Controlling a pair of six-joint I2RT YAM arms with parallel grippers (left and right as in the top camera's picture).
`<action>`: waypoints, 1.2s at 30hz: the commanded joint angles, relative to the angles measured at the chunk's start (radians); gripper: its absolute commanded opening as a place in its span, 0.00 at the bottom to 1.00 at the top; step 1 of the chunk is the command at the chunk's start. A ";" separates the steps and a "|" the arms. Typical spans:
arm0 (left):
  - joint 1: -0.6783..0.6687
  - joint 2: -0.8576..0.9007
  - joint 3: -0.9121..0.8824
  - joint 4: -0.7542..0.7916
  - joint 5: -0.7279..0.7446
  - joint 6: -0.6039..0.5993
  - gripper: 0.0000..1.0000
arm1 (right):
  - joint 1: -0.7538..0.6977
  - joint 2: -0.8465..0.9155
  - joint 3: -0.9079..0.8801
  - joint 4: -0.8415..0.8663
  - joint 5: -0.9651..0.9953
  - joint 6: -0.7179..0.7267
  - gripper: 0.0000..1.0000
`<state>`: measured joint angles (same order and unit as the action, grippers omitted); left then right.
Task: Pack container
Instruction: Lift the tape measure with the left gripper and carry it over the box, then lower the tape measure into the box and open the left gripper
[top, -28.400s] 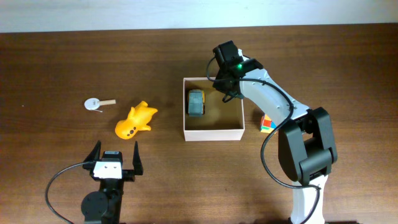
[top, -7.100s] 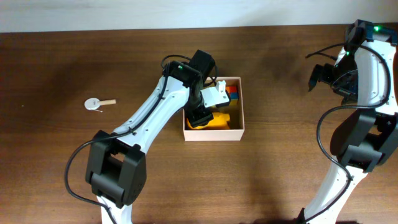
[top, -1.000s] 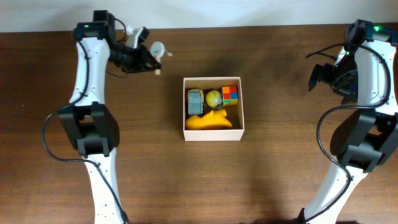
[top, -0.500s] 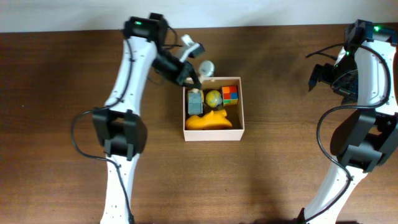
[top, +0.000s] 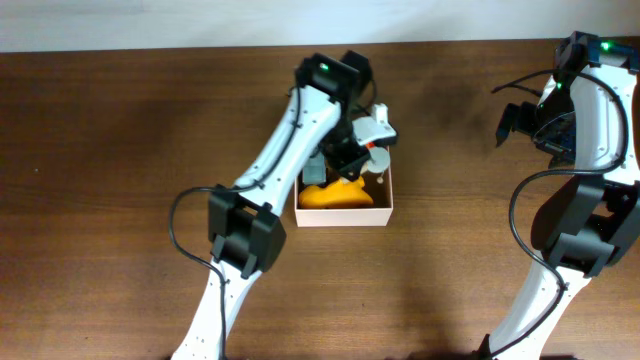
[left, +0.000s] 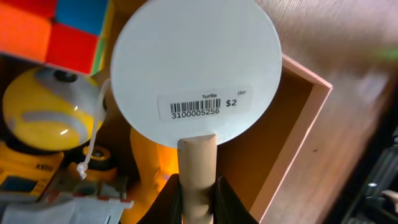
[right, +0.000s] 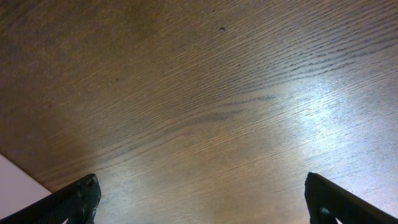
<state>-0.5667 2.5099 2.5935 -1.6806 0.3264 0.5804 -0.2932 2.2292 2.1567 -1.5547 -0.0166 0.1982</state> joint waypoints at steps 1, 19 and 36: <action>-0.032 -0.003 0.021 0.016 -0.105 0.019 0.03 | 0.005 -0.011 0.004 0.000 -0.001 -0.006 0.99; -0.027 -0.002 0.010 -0.007 -0.142 -0.203 0.03 | 0.005 -0.011 0.004 0.000 -0.001 -0.006 0.99; -0.057 -0.002 0.001 -0.007 -0.140 -0.240 0.54 | 0.005 -0.011 0.004 0.000 -0.001 -0.006 0.99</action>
<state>-0.6075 2.5099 2.5938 -1.6848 0.1883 0.3431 -0.2932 2.2292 2.1567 -1.5547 -0.0166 0.1982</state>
